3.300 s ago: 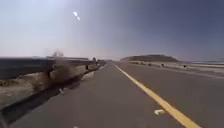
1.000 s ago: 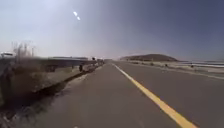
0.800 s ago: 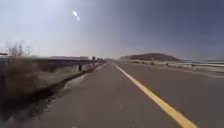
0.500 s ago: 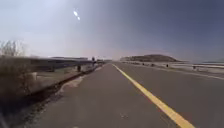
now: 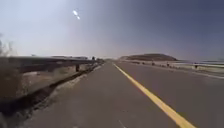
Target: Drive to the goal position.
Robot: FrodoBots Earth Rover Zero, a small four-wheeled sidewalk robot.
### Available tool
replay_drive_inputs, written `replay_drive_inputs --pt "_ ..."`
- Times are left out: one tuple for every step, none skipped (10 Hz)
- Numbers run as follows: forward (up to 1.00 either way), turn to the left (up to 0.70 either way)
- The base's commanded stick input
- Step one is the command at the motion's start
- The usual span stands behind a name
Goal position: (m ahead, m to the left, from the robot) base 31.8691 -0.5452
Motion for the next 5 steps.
replay_drive_inputs --pt "0.50 0.00" --pt "0.50 0.00" --pt "0.50 0.00" --pt "0.50 0.00" --pt "0.50 0.00"
